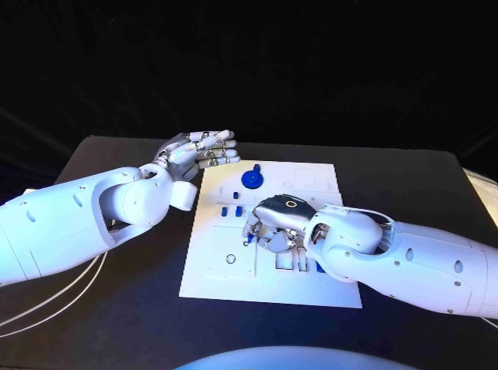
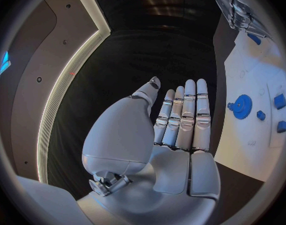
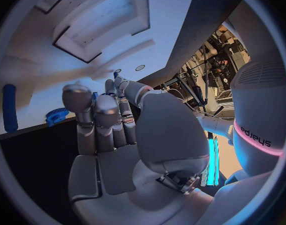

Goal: Assemble the parts on the task board

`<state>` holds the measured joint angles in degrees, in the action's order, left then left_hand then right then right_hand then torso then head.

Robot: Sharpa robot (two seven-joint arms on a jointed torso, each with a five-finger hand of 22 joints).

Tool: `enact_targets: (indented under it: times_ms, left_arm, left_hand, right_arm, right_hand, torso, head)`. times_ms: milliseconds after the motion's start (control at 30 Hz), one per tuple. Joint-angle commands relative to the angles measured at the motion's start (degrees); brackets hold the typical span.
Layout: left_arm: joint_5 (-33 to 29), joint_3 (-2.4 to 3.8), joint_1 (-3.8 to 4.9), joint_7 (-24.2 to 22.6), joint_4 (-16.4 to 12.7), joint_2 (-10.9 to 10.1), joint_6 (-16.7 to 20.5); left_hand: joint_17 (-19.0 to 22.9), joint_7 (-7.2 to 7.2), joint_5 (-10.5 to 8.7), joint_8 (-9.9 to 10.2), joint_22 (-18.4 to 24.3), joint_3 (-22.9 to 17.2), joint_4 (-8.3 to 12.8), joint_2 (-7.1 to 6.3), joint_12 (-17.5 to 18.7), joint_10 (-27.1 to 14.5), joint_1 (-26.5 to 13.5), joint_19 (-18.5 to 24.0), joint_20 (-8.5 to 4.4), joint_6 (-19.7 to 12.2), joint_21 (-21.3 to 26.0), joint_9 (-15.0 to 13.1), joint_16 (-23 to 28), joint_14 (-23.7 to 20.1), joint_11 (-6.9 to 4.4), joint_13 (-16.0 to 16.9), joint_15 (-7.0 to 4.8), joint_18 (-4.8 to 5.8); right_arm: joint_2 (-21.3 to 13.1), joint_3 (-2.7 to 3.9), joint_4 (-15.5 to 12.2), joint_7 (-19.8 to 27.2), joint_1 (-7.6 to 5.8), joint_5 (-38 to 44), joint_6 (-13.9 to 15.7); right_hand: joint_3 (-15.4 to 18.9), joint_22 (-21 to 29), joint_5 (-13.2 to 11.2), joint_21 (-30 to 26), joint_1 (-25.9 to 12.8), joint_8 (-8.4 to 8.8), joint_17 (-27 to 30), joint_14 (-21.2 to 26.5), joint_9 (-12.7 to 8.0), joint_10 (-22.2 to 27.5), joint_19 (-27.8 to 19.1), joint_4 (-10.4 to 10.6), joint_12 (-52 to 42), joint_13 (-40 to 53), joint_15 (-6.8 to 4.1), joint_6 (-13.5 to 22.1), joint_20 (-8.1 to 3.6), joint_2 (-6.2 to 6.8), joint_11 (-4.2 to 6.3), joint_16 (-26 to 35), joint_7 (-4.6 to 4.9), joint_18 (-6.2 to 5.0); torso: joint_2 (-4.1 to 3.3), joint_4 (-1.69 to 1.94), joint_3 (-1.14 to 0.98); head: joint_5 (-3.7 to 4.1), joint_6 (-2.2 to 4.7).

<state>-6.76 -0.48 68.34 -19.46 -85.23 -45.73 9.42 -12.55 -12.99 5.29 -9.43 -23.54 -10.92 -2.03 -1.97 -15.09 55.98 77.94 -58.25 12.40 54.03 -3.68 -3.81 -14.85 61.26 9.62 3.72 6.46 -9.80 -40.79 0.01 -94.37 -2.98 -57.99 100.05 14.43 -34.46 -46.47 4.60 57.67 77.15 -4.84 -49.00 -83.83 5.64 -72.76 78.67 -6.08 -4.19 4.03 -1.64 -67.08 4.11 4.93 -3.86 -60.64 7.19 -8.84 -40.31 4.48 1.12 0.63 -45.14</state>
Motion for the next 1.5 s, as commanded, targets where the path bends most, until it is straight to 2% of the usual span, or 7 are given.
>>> enact_targets:
  times_ms: [33, 1000, 1067, 1200, 1267, 1367, 1500]
  left_arm:
    - [-0.3, 0.04, 0.00, -0.2, 0.0, 0.1, -0.5]
    - [-0.3, 0.04, 0.00, 0.1, 0.3, 0.1, -0.6]
    - [-0.3, 0.04, 0.00, 0.1, 0.3, 0.1, -0.6]
    - [-0.3, 0.04, 0.00, 0.2, 0.4, 0.1, -0.7]
    - [-0.3, 0.04, 0.01, 0.3, 0.4, 0.1, -0.7]
    - [-0.3, 0.04, 0.01, 0.3, 0.4, 0.0, -0.7]
    - [-0.3, 0.04, 0.01, 0.4, 0.5, 0.1, -0.7]
  left_hand:
    - [0.1, -0.15, 0.30, -0.1, 0.1, 0.4, -0.1, -0.20, 0.2, -0.4, -0.3, 0.1, 0.35, -0.2, 0.0, 0.1, 0.3, 0.1, 0.13, 0.0, 0.22, -0.61]
    - [0.2, -0.26, 0.32, 0.0, 0.7, 0.6, 0.0, -0.16, 0.3, -0.8, -0.2, 0.3, 0.47, -0.6, 0.0, 0.1, 0.7, -0.1, 0.25, 0.0, 0.35, -0.60]
    - [0.2, -0.26, 0.32, 0.0, 0.7, 0.6, 0.0, -0.16, 0.3, -0.8, -0.2, 0.3, 0.47, -0.6, 0.0, 0.1, 0.7, -0.1, 0.25, 0.0, 0.35, -0.60]
    - [0.2, -0.29, 0.33, 0.0, 0.8, 0.6, 0.1, -0.13, 0.3, -0.9, -0.1, 0.4, 0.48, -0.6, 0.0, 0.1, 0.8, -0.2, 0.27, 0.0, 0.38, -0.60]
    - [0.2, -0.30, 0.33, 0.0, 0.8, 0.6, 0.1, -0.12, 0.3, -1.0, -0.1, 0.4, 0.50, -0.7, 0.0, 0.1, 0.8, -0.2, 0.28, 0.0, 0.39, -0.60]
    - [0.2, -0.30, 0.33, 0.0, 0.8, 0.6, 0.1, -0.12, 0.3, -1.0, -0.1, 0.4, 0.50, -0.7, 0.0, 0.1, 0.8, -0.2, 0.28, 0.0, 0.39, -0.60]
    - [0.2, -0.31, 0.33, 0.0, 0.9, 0.6, 0.1, -0.11, 0.3, -1.0, -0.1, 0.4, 0.51, -0.7, 0.0, 0.1, 0.8, -0.2, 0.30, 0.0, 0.40, -0.60]
  right_arm:
    - [0.3, -0.04, 0.3, -0.2, 0.17, 1.1, 0.0]
    - [2.0, -0.44, 1.4, -1.9, 0.38, 0.9, -3.0]
    - [2.0, -0.46, 1.5, -2.2, 0.39, 1.0, -2.9]
    - [2.1, -0.50, 1.7, -2.4, 0.39, 1.0, -2.3]
    - [2.0, -0.51, 1.8, -2.4, 0.38, 0.8, -2.0]
    - [2.0, -0.53, 1.8, -2.3, 0.38, 0.6, -1.3]
    - [1.7, -0.54, 1.5, -1.9, 0.40, 0.3, 0.8]
  right_hand:
    - [0.3, -0.1, 0.2, 0.3, -0.6, -0.29, 0.0, -1.0, 0.1, -0.8, -0.6, 0.0, 0.2, 0.0, 0.08, 0.0, 0.08, -0.08, 0.53, -0.2, 0.26, 0.89]
    - [0.9, -0.3, -0.5, 0.6, -1.0, -0.22, -0.3, -1.0, 0.1, -0.6, -0.9, 0.3, 0.3, 0.0, 0.09, 0.1, 0.14, -0.24, 0.54, -0.5, 0.23, 0.84]
    - [1.2, 0.3, -0.4, 0.1, -1.5, 0.40, -0.1, -0.8, -0.1, 0.6, -1.4, 0.4, 0.6, -0.2, 0.40, 1.2, 0.25, 0.07, 0.23, -0.5, 0.61, 0.75]
    - [4.1, 2.3, 1.3, -1.5, -4.4, 1.41, 2.0, 0.1, -1.6, 7.2, -3.1, 1.6, 0.6, -0.5, 2.10, 7.9, 1.46, 2.98, -1.90, 1.0, 2.77, 0.64]
    - [6.0, 4.0, 1.4, -2.9, -4.9, 1.29, 3.6, 0.8, -1.9, 10.0, -4.1, 2.0, 0.4, -0.4, 2.46, 10.2, 1.90, 3.81, -2.46, 2.2, 2.99, 0.21]
    - [8.1, 6.0, 1.5, -4.4, -4.4, 1.17, 5.4, 1.6, -1.8, 12.1, -5.2, 2.1, 0.0, -0.3, 2.65, 11.5, 2.35, 3.74, -2.66, 3.4, 3.15, -0.33]
    - [9.3, 6.1, 3.0, -4.5, -3.6, 0.60, 5.7, 1.5, -1.5, 12.6, -5.3, 2.2, -0.8, -0.3, 2.60, 10.4, 2.50, 2.94, -2.53, 3.5, 2.82, -0.45]
  torso:
    - [-0.04, 0.03, -0.01]
    - [0.00, -0.01, 0.00]
    - [0.03, -0.03, 0.00]
    - [0.03, -0.03, -0.01]
    - [0.04, -0.08, -0.01]
    - [0.04, -0.08, 0.01]
    - [0.05, -0.14, -0.05]
  head:
    - [-0.01, -0.03]
    - [0.02, -0.43]
    - [0.02, -0.44]
    - [0.03, -0.41]
    - [0.04, -0.37]
    - [0.08, -0.37]
    - [0.20, -0.27]
